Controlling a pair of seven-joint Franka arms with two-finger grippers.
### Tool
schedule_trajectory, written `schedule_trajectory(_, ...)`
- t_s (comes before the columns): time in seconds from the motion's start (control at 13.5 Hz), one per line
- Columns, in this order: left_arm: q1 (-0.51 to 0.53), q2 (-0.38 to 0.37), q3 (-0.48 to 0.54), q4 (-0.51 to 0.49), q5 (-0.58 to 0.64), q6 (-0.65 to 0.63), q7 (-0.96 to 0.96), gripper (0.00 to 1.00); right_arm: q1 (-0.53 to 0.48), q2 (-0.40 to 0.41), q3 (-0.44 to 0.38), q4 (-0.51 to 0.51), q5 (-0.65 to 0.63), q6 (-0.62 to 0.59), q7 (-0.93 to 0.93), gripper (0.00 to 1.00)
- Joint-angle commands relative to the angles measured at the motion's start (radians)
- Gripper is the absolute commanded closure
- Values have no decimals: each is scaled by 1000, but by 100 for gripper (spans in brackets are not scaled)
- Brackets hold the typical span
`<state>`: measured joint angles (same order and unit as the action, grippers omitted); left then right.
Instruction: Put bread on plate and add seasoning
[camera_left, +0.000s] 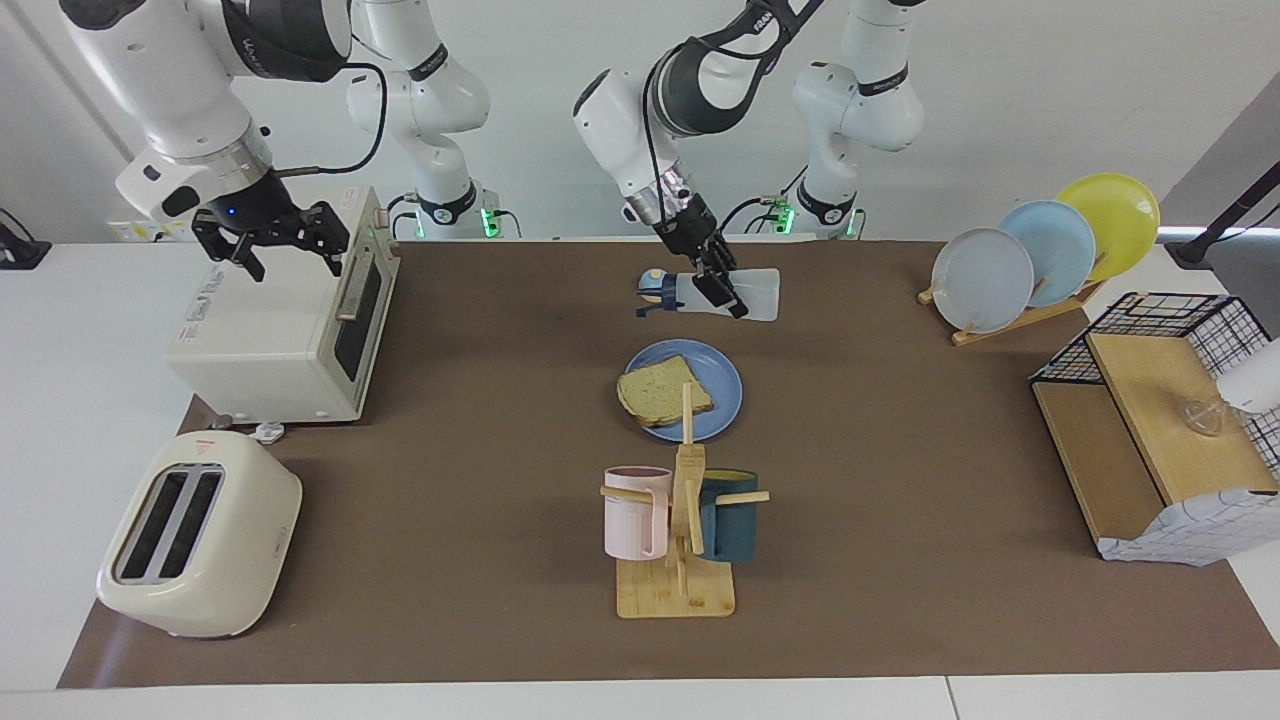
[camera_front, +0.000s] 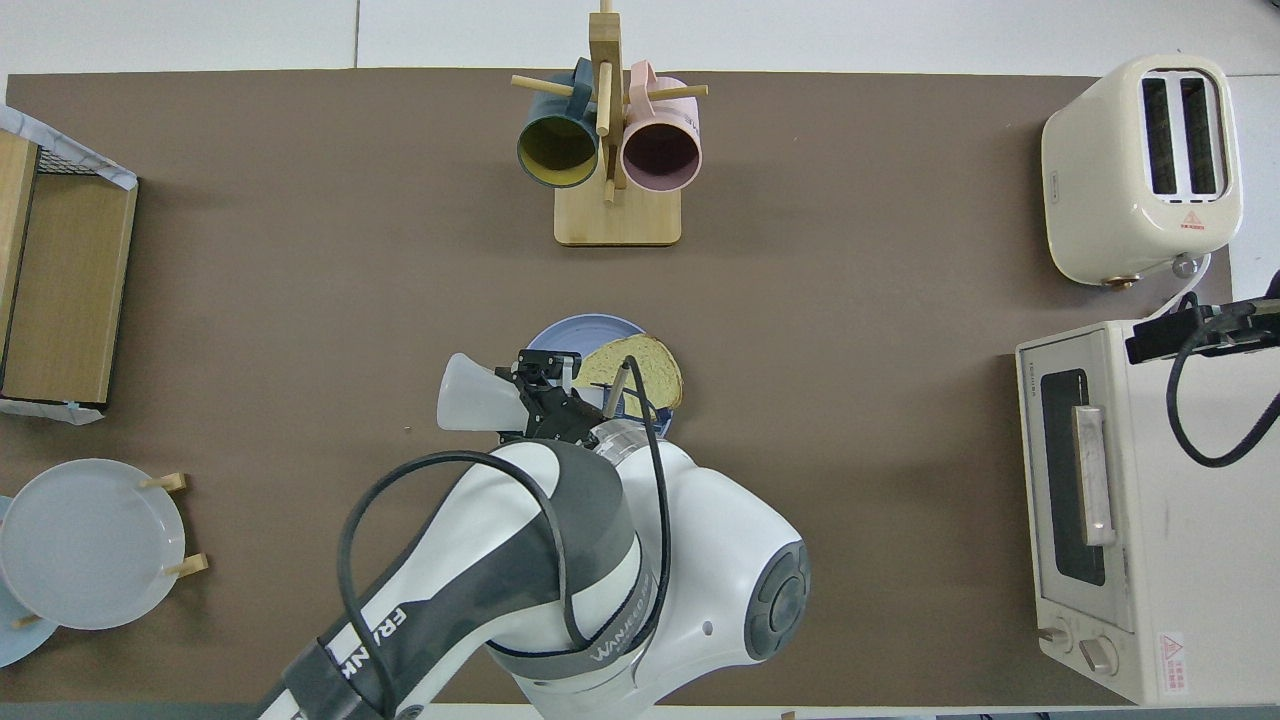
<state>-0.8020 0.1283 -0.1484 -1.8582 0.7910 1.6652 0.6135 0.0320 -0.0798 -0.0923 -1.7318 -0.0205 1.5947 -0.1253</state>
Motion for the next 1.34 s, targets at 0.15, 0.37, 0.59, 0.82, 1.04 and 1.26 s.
schedule_trajectory(0.15,-97,146,6,71,172,-143,-23,100,-9,0,6,0,4,-10,12,0)
schedule_trajectory(0.37,-95,160,10,73,247,-150,-29,100,-10,0,6,0,4,-9,12,0)
schedule_trajectory(0.59,-79,192,16,73,348,-147,-29,100,-9,0,6,0,4,-10,13,0)
schedule_trajectory(0.82,-11,212,16,64,408,-136,-31,100,-10,0,6,0,4,-10,13,0)
schedule_trajectory(1.04,59,215,16,59,465,-119,-31,100,-11,0,6,0,4,-10,13,0)
schedule_trajectory(1.26,130,226,16,60,530,-78,-29,100,-11,0,6,0,4,-10,12,0)
